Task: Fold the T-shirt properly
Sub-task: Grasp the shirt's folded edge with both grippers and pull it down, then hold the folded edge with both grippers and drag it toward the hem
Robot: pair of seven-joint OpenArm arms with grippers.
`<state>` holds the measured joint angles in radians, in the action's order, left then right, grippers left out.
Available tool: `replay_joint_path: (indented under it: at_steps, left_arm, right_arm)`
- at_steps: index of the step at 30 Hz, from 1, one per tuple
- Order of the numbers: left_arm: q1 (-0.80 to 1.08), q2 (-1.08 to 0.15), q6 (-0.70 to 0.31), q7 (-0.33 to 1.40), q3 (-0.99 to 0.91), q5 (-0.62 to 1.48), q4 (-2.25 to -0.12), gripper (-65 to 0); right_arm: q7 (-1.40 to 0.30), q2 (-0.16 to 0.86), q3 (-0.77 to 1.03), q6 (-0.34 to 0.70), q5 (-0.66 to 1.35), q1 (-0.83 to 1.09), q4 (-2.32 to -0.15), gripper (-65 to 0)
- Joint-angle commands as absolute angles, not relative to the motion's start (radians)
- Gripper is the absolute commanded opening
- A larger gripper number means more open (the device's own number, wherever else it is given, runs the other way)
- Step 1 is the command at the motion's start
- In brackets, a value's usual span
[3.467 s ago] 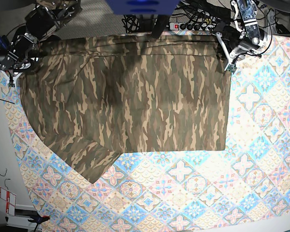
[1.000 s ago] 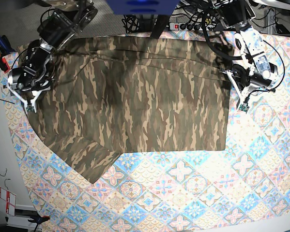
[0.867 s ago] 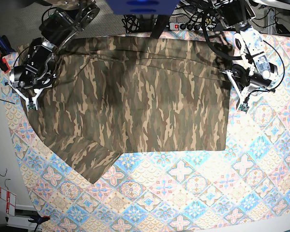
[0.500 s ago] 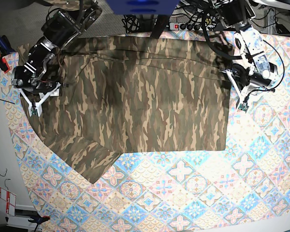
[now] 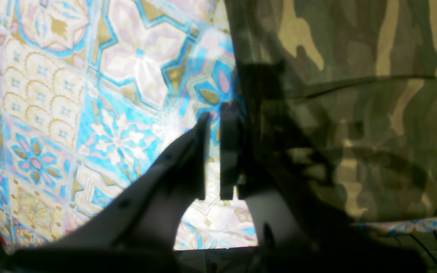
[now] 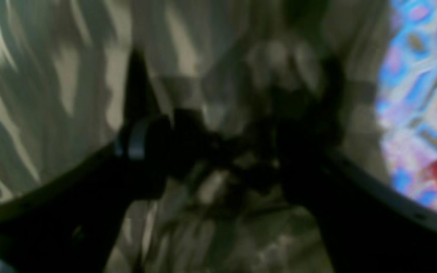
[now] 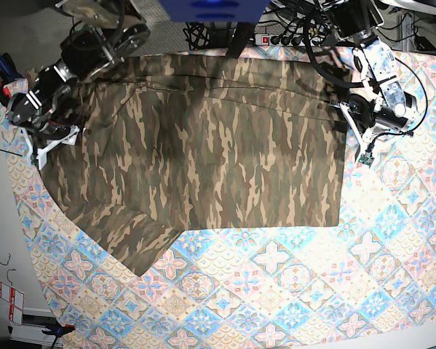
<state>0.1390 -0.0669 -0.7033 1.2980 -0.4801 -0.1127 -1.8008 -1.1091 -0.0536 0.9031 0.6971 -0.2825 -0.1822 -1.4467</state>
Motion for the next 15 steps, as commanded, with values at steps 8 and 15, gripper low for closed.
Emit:
replay_joint_path:
  at_steps: [8, 15]
  left_arm:
    - [0.131, -0.077, -0.698, 1.293, -0.481, -0.113, -1.816, -61.3]
    - [0.133, -0.077, -0.698, 1.293, -0.481, -0.113, -1.814, -61.3]
  right_arm:
    - [-1.267, -0.044, 0.898, 0.698, -0.148, -0.193, -1.52, -22.2]
    - [-1.326, -0.044, 0.898, 0.698, 0.01, -0.188, -1.518, -22.2]
